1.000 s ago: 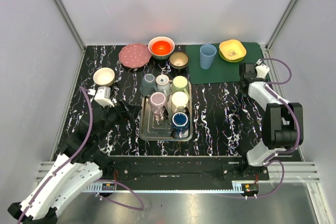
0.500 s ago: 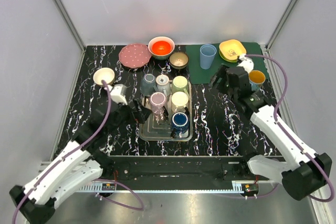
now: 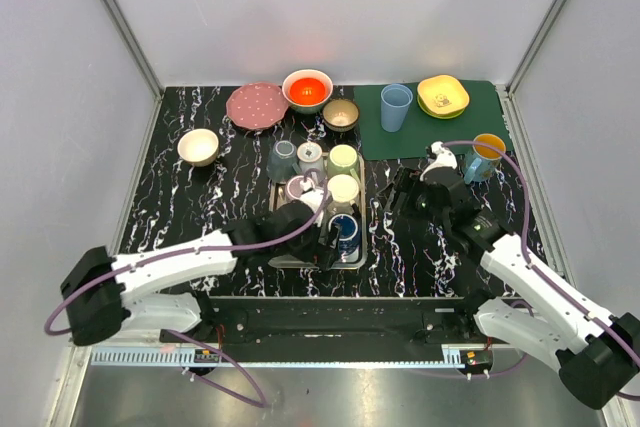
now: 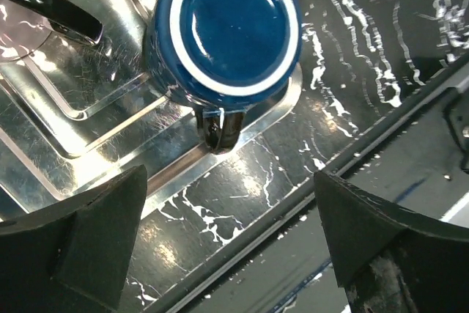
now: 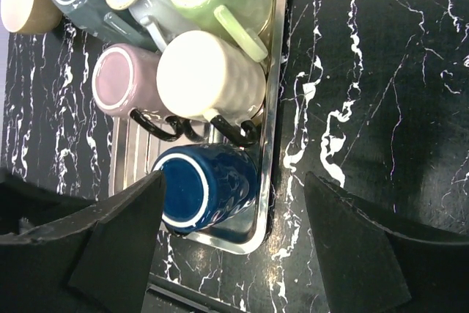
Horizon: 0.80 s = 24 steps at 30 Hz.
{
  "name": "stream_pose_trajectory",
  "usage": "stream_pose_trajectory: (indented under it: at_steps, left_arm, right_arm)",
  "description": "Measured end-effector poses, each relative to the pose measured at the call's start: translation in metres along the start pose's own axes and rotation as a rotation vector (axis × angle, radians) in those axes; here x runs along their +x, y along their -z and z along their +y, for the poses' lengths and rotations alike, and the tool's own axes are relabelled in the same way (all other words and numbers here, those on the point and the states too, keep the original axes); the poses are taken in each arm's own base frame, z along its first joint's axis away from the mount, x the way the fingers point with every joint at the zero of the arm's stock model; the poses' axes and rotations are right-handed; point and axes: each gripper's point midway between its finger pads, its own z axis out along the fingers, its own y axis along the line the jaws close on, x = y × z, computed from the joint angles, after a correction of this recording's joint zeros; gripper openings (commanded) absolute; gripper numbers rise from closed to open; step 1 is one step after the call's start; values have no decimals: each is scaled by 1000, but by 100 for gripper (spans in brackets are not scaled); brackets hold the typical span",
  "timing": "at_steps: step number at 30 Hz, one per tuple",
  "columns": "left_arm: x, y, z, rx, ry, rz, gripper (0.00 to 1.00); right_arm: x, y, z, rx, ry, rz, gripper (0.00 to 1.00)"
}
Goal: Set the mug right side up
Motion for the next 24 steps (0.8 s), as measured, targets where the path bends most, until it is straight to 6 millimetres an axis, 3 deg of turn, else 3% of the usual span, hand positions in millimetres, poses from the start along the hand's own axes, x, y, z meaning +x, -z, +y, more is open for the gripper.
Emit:
stream_pose_trajectory:
  at_steps: [3, 6, 12, 20, 24]
  left_arm:
    - [8, -17, 5, -34, -24, 49, 91]
    - [12, -27, 10, -68, -43, 82, 80]
    - [0, -47, 8, -104, -87, 101, 64]
    - [-9, -60, 10, -141, -121, 127, 52]
    - [-6, -63, 15, -151, -119, 141, 37]
  right_arm:
    - [2, 4, 2, -23, -1, 3, 82]
    - [2, 10, 3, -41, -3, -7, 81]
    - [1, 18, 6, -70, -6, -22, 81]
    - [2, 20, 4, -70, -6, -21, 81]
    - [3, 20, 3, -66, -5, -17, 81]
